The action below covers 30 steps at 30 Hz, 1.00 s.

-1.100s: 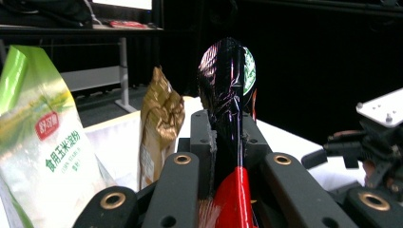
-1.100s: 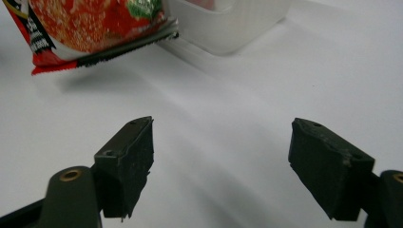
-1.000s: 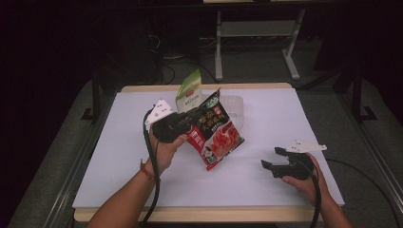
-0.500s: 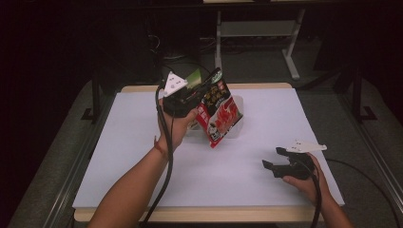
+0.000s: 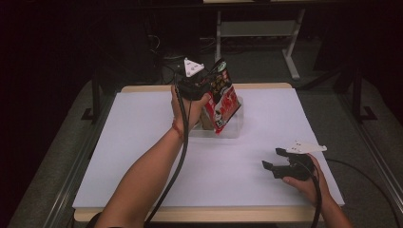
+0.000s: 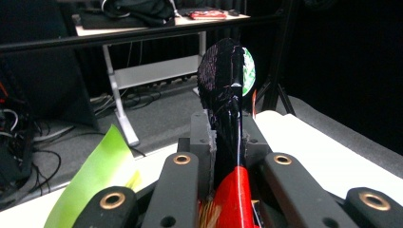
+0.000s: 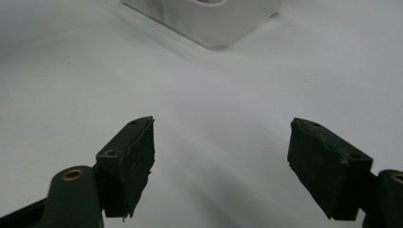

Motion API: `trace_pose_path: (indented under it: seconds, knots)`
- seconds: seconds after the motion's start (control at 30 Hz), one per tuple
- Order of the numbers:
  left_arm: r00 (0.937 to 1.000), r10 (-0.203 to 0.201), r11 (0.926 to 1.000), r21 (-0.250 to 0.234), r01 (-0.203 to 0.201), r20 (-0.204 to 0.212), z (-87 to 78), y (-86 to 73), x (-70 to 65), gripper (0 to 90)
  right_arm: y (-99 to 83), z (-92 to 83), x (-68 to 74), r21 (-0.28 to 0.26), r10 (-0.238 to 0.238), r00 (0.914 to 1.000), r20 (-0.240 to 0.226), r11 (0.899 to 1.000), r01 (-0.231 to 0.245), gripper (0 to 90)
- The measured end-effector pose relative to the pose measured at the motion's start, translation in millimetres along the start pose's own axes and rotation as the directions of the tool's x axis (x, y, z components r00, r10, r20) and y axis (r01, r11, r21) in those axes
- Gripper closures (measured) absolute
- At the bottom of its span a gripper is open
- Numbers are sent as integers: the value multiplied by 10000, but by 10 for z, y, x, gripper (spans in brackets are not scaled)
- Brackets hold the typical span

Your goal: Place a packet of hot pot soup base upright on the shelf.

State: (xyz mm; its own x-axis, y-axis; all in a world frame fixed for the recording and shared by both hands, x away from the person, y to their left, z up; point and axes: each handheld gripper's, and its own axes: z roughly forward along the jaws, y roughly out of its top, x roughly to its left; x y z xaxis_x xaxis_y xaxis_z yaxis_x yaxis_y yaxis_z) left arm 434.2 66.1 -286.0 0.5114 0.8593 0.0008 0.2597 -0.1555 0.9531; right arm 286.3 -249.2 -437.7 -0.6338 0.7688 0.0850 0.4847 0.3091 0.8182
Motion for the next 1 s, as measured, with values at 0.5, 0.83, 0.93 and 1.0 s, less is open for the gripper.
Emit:
trace_pose_path:
  seconds: [0.5, 0.83, 0.93, 1.0]
  knots:
    - [9971, -77, 9997, -241, 59, -758, 309, -104, -122, 799, -5, 27, 26, 133, -130, 9997, -192, 9998, 132, 234]
    - [9954, 924, 9935, -638, -939, -257, 332, -297, -196, 783, -10, 41, 27, 191, -148, 9996, -245, 9997, 153, 235]
    - [9921, 1252, 9897, -682, -1257, -109, 321, -314, -239, 774, -10, 52, 33, 233, -166, 9995, -271, 9996, 172, 235]
    - [9881, 1540, 9864, -586, -1537, 20, 325, -330, -273, 768, -10, 58, 38, 274, -167, 9994, -295, 9995, 175, 235]
